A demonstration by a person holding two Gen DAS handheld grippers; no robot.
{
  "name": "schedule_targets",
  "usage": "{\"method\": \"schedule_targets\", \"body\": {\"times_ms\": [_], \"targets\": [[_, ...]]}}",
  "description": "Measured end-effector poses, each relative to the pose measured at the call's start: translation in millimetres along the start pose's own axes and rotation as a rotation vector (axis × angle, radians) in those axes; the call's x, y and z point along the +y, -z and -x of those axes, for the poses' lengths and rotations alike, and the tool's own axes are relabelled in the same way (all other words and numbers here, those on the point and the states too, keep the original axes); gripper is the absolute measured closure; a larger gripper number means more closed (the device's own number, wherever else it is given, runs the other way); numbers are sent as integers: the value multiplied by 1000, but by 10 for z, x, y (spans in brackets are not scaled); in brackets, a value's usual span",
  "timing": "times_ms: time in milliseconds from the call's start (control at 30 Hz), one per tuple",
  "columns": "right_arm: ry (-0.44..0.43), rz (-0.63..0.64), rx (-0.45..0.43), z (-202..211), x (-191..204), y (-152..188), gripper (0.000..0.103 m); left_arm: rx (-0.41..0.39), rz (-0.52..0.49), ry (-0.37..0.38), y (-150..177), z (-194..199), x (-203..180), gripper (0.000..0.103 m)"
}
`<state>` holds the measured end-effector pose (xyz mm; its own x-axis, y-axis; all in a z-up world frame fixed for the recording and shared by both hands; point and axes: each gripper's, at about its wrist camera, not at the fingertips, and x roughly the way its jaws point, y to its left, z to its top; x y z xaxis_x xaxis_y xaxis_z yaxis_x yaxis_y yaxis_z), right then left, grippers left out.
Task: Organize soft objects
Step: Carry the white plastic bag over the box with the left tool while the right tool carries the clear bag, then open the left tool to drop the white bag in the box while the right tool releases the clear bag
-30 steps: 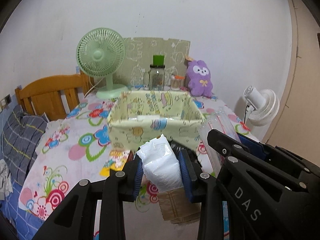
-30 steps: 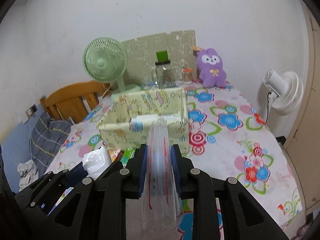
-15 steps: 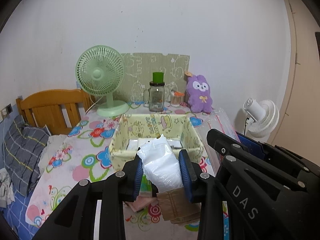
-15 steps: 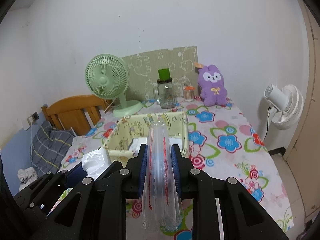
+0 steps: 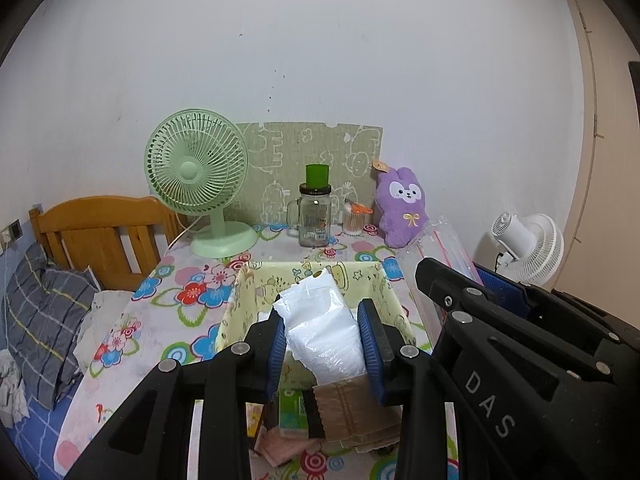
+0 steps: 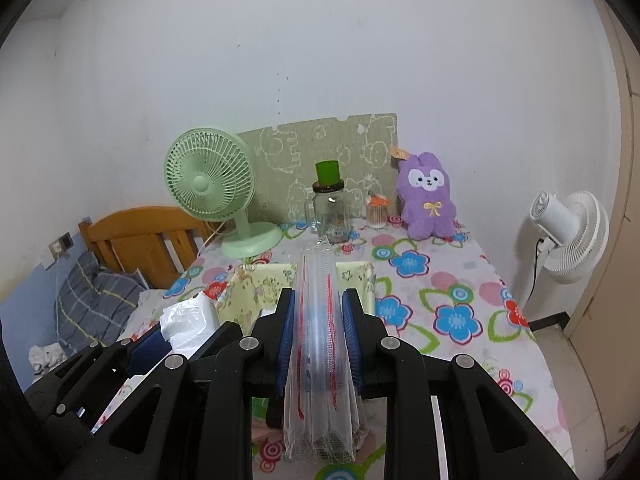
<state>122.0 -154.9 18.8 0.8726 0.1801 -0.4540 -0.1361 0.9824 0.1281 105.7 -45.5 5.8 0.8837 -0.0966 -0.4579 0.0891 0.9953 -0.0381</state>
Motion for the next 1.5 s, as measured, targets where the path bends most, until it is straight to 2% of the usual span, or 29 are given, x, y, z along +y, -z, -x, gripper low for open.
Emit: {"method": "schedule_targets", "body": {"times_ms": [333,767,1000,1367,1500], "targets": [[14,2,2,-355,-53,-132,76,6,-20,-13,-134,-313,17,69],[15,0,20,-816,-68,-272,76,46,-5,21,-257,-754,117,69],[44,-8,27,-1141,-128,-274,76,93,-22,3,-254,-1116,145,69],[-2,-31,114,-1629,-185,-224,76,158,-26,8,-217,-1535,242,68],[-31,-46,143,-1740,-188,-190,76,178,-12,10,-185,-1607,268,63]]}}
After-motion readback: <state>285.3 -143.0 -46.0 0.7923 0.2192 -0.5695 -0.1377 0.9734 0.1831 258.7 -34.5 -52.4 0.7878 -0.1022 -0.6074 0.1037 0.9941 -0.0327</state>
